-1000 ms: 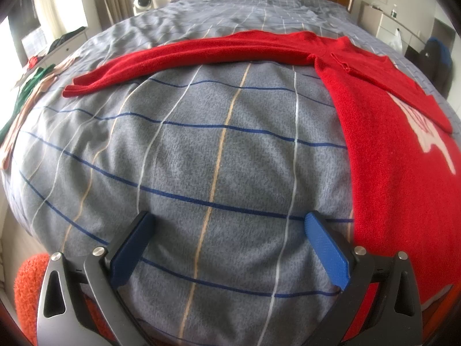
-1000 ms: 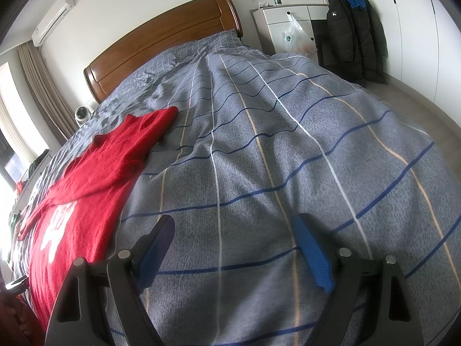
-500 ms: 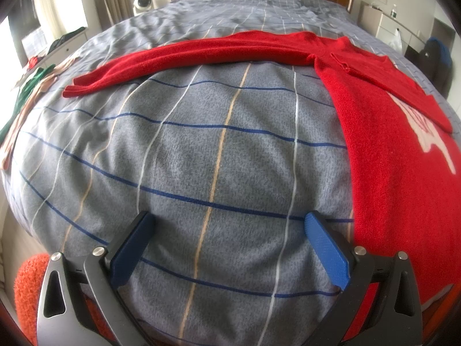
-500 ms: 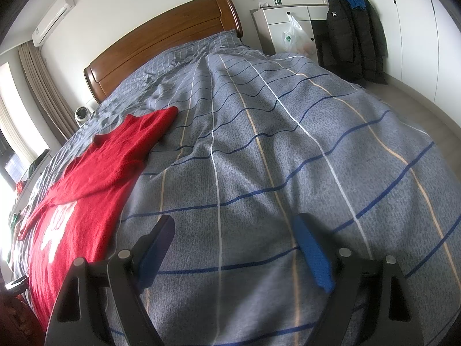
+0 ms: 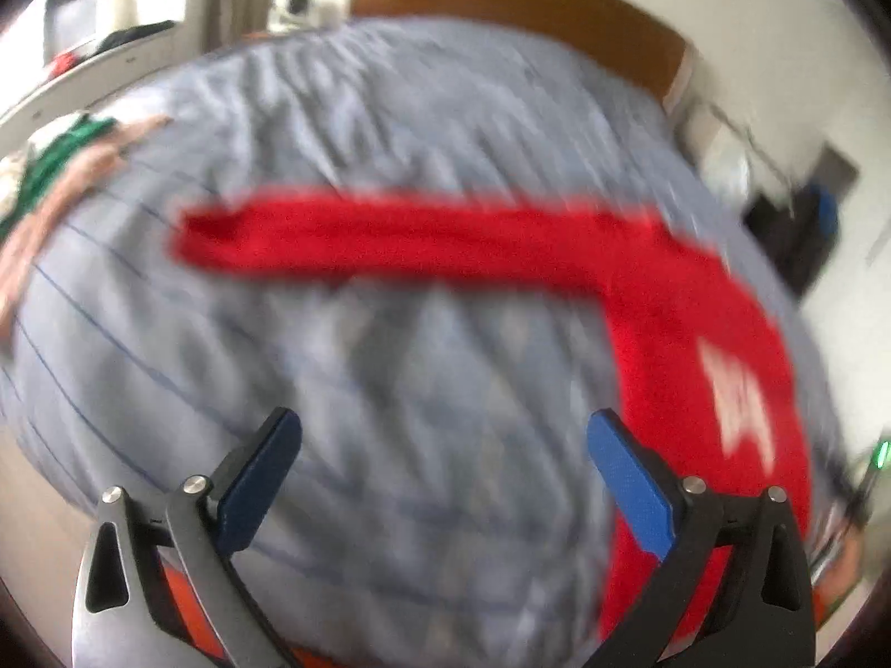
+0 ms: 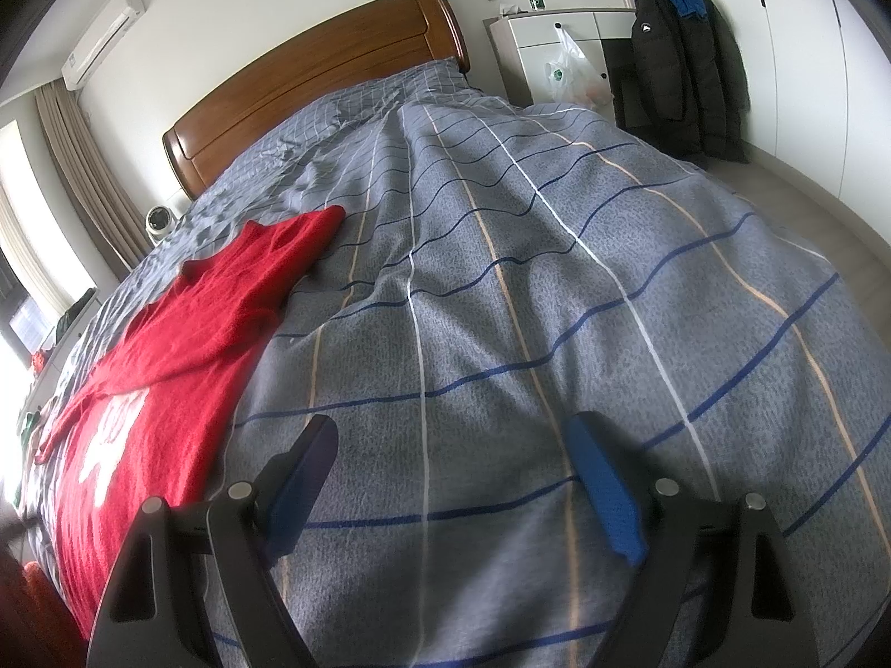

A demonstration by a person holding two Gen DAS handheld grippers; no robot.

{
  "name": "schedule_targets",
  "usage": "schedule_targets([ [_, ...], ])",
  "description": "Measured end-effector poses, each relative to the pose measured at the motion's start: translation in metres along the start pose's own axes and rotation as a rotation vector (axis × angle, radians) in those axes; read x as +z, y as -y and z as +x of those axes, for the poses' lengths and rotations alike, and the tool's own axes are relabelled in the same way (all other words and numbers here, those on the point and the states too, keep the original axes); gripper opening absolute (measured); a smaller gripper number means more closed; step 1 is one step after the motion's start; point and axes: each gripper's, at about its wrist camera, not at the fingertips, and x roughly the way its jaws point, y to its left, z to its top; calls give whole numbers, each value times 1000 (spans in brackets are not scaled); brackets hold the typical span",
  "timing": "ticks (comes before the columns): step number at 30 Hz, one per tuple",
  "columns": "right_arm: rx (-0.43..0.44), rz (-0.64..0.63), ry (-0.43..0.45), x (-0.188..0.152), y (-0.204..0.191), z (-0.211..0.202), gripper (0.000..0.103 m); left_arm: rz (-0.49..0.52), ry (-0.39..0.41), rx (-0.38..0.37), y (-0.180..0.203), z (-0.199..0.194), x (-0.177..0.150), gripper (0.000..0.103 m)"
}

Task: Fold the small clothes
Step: 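Grasp the sweater side edge with the left gripper and lift it, then fold the held side over the sweater body and open the left gripper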

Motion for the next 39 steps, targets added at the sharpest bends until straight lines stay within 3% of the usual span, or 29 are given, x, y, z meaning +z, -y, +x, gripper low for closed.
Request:
schedule_targets([
  [2,2,-2,1,0,0,0,85,-86,6,68,-45,4,38,103],
  [6,4,-1,1,0,0,0,85,-266,-63,152,-122,36,72,102],
  [9,0,-5,0,0,-1,0,85,-343,-135,143,-150,68,86,100],
  [11,-3,-6,0,0,-1,0,85,-336,-144,159,-147,83,92,93],
  [14,-8,-12,-3,0,-2,1,85,-289,-165,188,-132,107,99,68],
  [16,-9,-13,-4,1,-3,2,85,-298,-156,238,-130,115,102,6],
  [17,-9,-13,-4,0,-3,2,85,-321,-125,242,-131,113,103,4],
  [19,-9,-13,-3,1,-3,2,85,-305,-36,265,-113,94,107,3],
  [21,-8,-13,-2,1,-3,2,85,-199,34,246,-75,72,121,3],
  [24,-9,-14,-2,0,-3,2,86,-6,115,144,11,36,146,3],
  [27,-13,-23,-4,1,-4,4,89,184,195,-24,121,-5,169,4],
  [31,-13,-31,-5,1,-5,4,90,337,209,-236,243,-23,169,4],
  [35,3,-21,0,0,-3,3,90,459,152,-375,337,0,129,9],
  [36,5,-19,2,1,-3,3,90,495,118,-391,353,11,116,30],
  [37,6,-19,3,0,-3,3,90,521,78,-398,365,22,105,68],
  [38,7,-18,3,0,-3,3,90,546,30,-391,374,35,87,83],
  [39,10,-17,3,1,-2,3,90,553,23,-387,375,41,73,85],
])
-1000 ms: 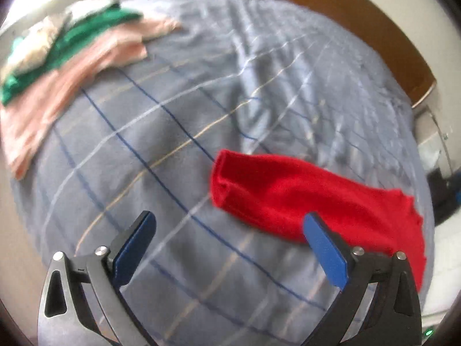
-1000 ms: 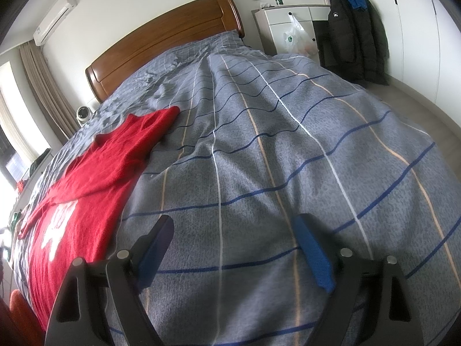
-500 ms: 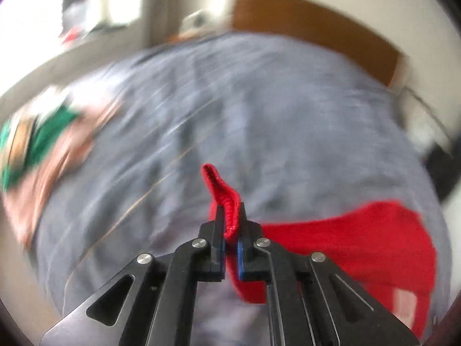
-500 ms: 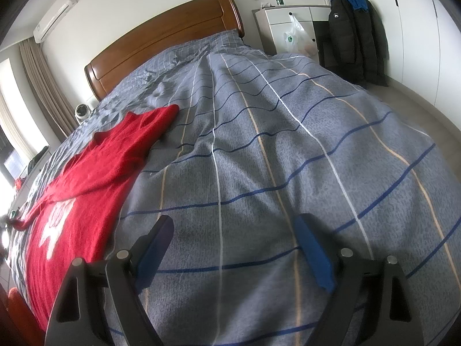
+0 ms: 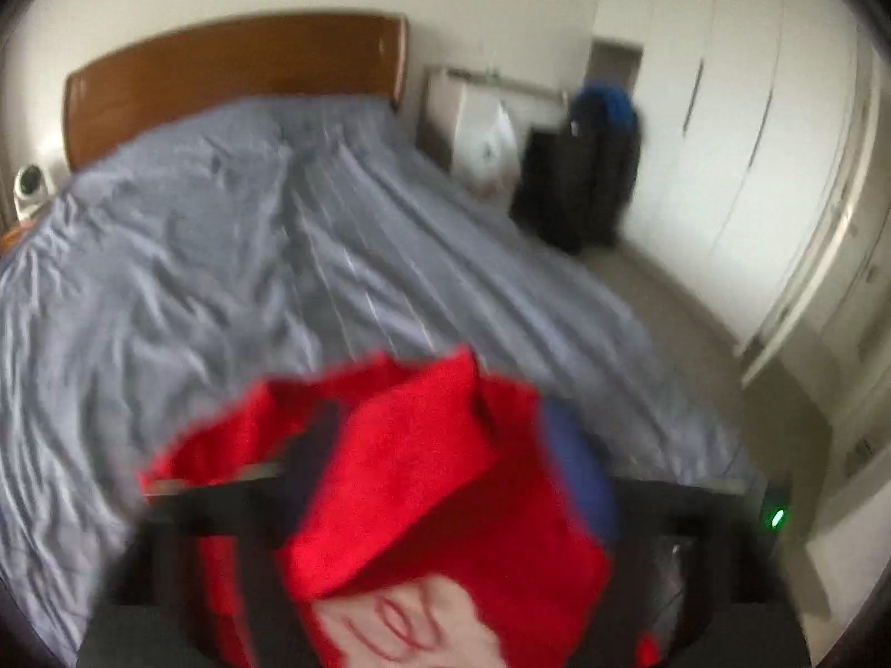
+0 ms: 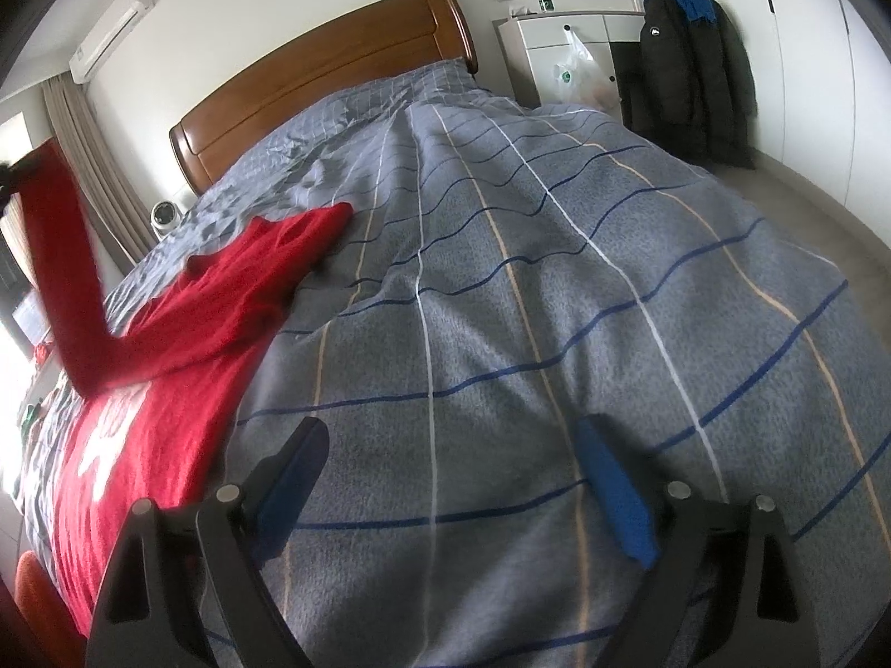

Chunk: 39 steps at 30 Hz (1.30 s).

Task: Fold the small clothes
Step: 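Fold the held side over the sweater body and open the left gripper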

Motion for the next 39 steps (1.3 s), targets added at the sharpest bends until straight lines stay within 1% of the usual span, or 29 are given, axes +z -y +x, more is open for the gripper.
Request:
schedule_targets([
  [1,2,1,0,0,0,0,90,7,-1,-7,2,2,-14,85],
  [2,6,3,1,0,1,-1,90,14,-19,-16,-3,3,-30,85],
  [4,13,5,3,-1,2,-1,90,-4,-51,11,-21,5,-55,85],
  [6,19,6,4,-1,3,-2,90,-57,-77,61,-63,-7,-89,85],
  [8,17,6,4,-1,3,-2,90,-114,-101,139,-105,-22,-122,85],
  [9,16,5,3,-1,3,-2,90,-130,-113,169,-118,-27,-134,83],
  [11,15,2,2,-1,4,-2,91,-172,-171,246,-154,-30,-163,75],
  [12,16,1,2,0,4,-2,91,-185,-193,261,-163,-26,-172,68],
  [13,17,1,2,0,4,-1,92,-193,-214,261,-172,-23,-179,65],
  [15,17,1,1,0,5,-1,92,-178,-212,249,-173,-18,-184,65],
  [17,13,-1,0,1,3,0,92,-150,-182,229,-168,-5,-176,65],
  [18,12,-2,-1,1,4,0,92,-148,-174,240,-167,2,-173,65],
  [19,12,-2,0,0,3,0,92,-154,-164,259,-166,11,-168,61],
  [20,13,-2,0,0,2,0,93,-159,-155,276,-168,15,-165,54],
  [21,12,-2,-1,0,2,0,93,-162,-145,300,-170,22,-164,17],
  [22,10,-3,-1,0,2,0,92,-171,-137,329,-172,27,-165,7],
  [23,11,-3,-1,0,2,0,92,-200,-128,361,-176,29,-167,6],
  [24,8,-4,-1,0,3,0,92,-238,-105,367,-178,24,-174,5],
  [25,6,-5,-1,0,2,0,92,-259,-85,370,-178,19,-179,5],
  [26,5,-6,-1,0,1,0,92,-256,-77,375,-177,15,-184,5],
  [29,4,-6,-1,0,1,1,93,-259,-73,374,-175,13,-189,6],
  [33,0,-9,-2,-1,-1,1,92,-273,-81,375,-176,12,-189,12],
  [35,2,-7,-2,-1,-1,1,92,-293,-89,368,-174,3,-191,16],
  [36,1,-8,-2,-1,-1,1,92,-300,-90,369,-173,-3,-191,29],
  [37,0,-8,-1,-1,-2,1,92,-296,-86,369,-171,-13,-192,48],
  [38,-1,-9,-2,-1,-1,1,92,-288,-76,375,-169,-20,-192,57],
  [39,-1,-9,-2,-1,-1,1,92,-278,-61,391,-168,-29,-192,71],
])
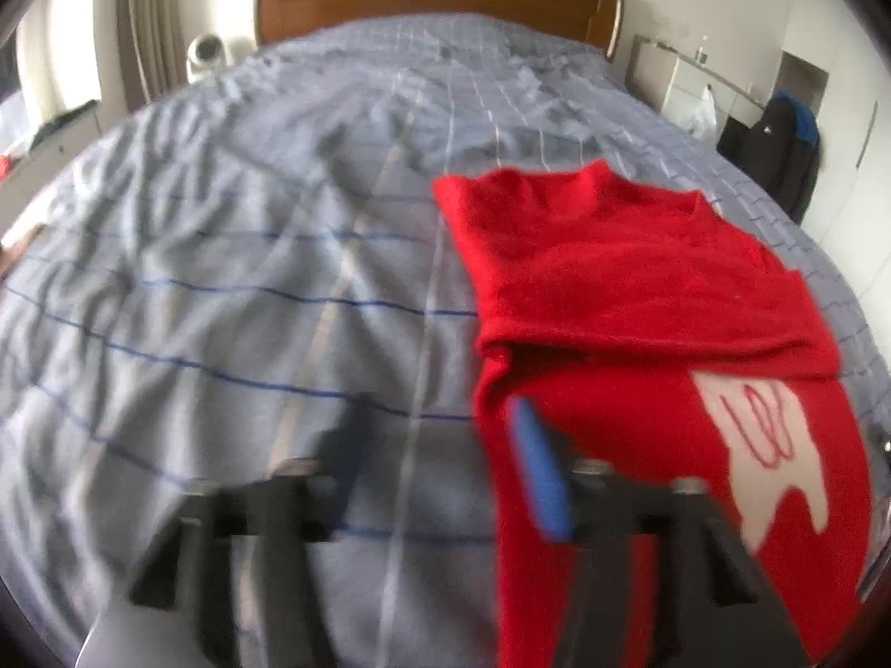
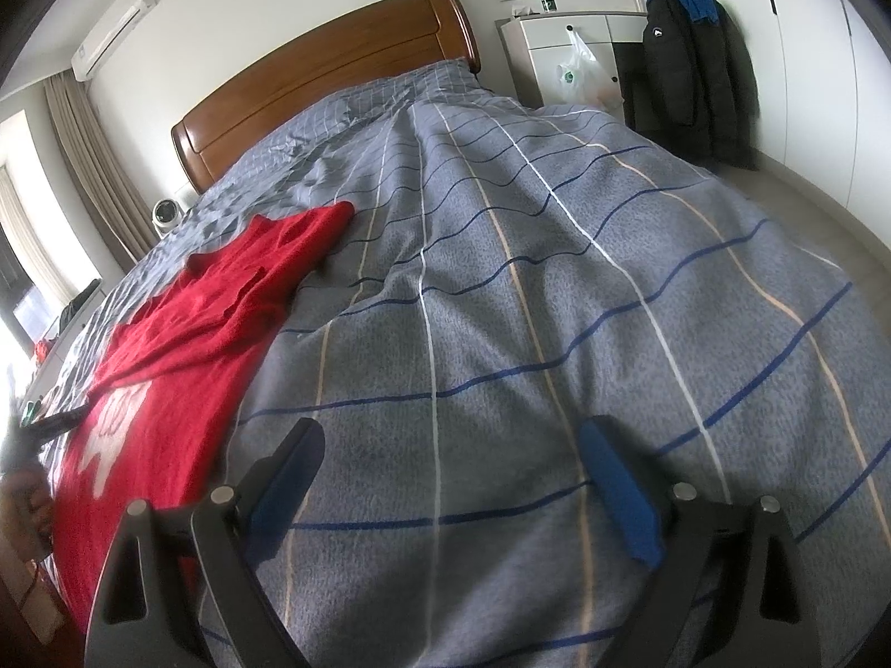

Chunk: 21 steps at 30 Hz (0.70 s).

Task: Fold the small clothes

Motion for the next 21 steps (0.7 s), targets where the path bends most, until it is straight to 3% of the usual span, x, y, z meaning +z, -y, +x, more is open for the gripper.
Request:
schedule_targets([
  [1,-3,-2,0,0,0,0,92,7,23,24,-5,-10,0,79],
  [6,-10,-8,-1,0,-2,0,93,-2,40,131,-33,-11,4,93],
  [11,-25,-21,1,-1,-4,1,93,-64,-46,161,-66,35,11,103],
  [13,-32,-28,2,-2,-5,2,93,-70,-109,143,-73,55,8,103],
  [16,-38,-34,4,-3,-6,3,93,-70,-102,160,-70,54,7,103],
  [18,-38,-34,4,-3,-6,3,93,-53,-93,155,-68,53,5,103],
  [21,-40,-36,3,-3,-6,3,93,-32,-17,144,-69,47,-5,103],
])
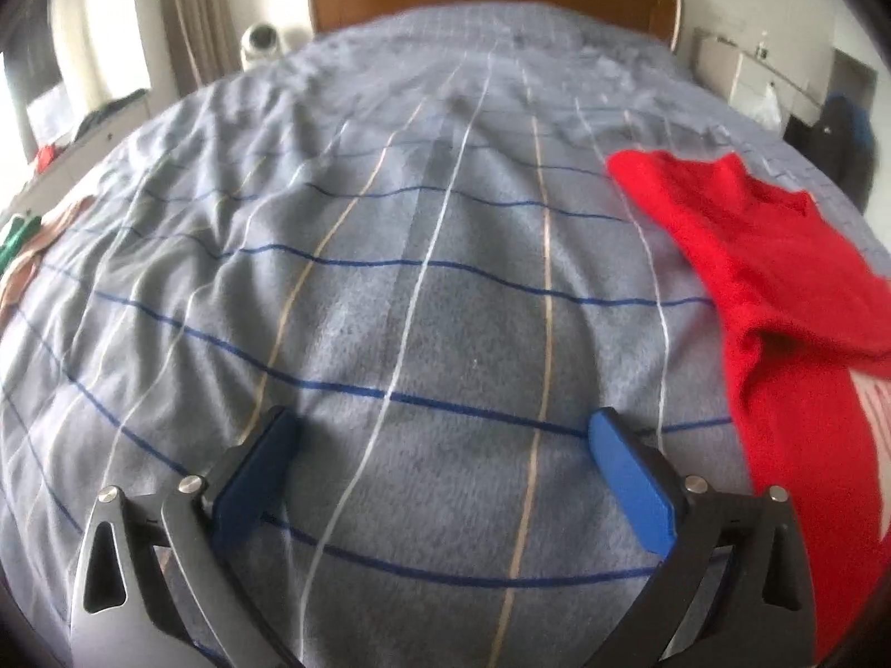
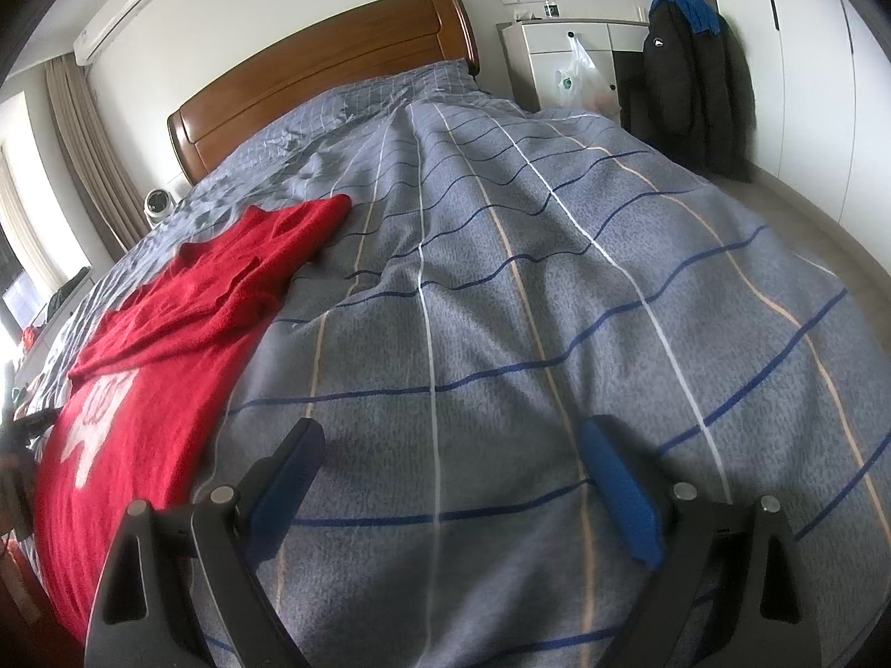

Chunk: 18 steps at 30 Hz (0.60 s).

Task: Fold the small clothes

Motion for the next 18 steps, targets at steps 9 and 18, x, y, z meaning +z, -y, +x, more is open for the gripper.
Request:
schedule_targets([
  [9,-8,-6,0,-1,-2,0,93,6,28,11,1,-2,-1,103],
  [18,-10,-7,-1,-1,-2,1,93,6,28,10,1,-1,0,103],
])
